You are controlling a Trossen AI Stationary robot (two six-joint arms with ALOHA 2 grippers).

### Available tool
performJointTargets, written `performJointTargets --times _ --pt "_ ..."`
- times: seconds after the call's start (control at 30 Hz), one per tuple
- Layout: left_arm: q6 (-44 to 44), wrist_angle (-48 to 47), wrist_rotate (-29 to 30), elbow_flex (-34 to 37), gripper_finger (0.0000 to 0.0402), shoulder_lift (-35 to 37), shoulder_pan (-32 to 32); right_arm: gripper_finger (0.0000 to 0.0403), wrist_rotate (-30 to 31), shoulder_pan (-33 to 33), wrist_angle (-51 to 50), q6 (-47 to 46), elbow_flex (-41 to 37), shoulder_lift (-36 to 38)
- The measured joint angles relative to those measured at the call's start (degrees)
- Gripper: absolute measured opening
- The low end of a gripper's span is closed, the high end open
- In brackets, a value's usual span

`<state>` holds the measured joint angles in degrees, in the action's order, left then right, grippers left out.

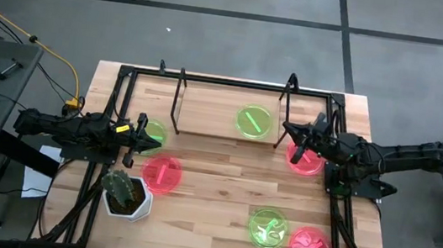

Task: Place and stack plates onto a shelf
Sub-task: Put the middle left pink plate on the shelf

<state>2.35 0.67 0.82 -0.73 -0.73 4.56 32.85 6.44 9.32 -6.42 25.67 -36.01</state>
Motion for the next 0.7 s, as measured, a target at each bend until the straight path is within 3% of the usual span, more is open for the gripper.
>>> performJointTargets --times 0.23,0.5,0.7 --pt "-5.28 3.23 3.8 0.02 0.0001 0.01 -0.02 0.0 -0.38 0.0 0.07 0.01 0.0 -0.2" --pt "4.07 7.89 3.88 0.02 0.0001 0.01 -0.02 0.0 -0.49 0.0 0.05 -0.2 -0.02 -1.84" --pt "5.1 15.17 5.92 -0.17 0.0001 -2.72 -0.09 0.0 -0.51 -0.01 0.08 0.05 -0.02 -4.33"
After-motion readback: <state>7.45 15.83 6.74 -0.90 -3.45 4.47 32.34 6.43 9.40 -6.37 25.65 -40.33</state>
